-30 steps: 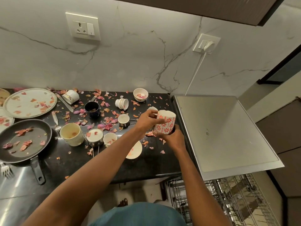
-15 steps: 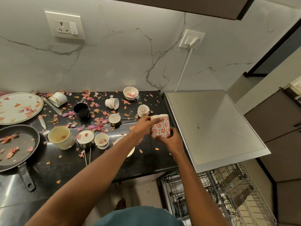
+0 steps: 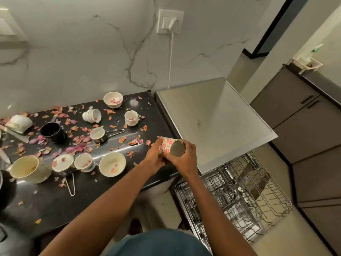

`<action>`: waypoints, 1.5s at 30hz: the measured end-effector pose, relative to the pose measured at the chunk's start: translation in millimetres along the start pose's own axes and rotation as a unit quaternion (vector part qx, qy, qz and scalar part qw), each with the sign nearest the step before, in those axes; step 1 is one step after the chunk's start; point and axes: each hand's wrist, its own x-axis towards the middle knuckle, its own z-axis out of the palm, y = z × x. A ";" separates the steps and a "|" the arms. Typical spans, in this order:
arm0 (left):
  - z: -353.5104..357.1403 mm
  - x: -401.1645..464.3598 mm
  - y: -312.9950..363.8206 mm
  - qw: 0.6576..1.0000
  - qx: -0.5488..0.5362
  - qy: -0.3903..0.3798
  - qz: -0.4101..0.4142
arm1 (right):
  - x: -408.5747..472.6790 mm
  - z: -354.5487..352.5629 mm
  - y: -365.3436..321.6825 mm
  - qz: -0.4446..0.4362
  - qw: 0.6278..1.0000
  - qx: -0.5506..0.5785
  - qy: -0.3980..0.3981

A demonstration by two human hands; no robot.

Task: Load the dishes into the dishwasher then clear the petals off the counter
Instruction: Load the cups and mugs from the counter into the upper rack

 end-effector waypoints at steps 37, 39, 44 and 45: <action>185.0 53.6 -246.8 0.918 0.339 -0.053 -0.200 | -121.7 -207.9 258.8 0.268 0.943 0.190 0.046; 184.4 60.0 -255.9 0.895 0.395 -0.080 -0.190 | -128.7 -199.0 269.4 0.274 0.946 0.173 0.026; 179.6 78.6 -275.0 0.832 0.502 -0.136 -0.190 | -144.1 -180.0 293.0 0.308 0.939 0.144 0.044; 178.0 80.5 -280.4 0.814 0.532 -0.140 -0.186 | -147.1 -178.2 296.1 0.314 0.938 0.141 0.049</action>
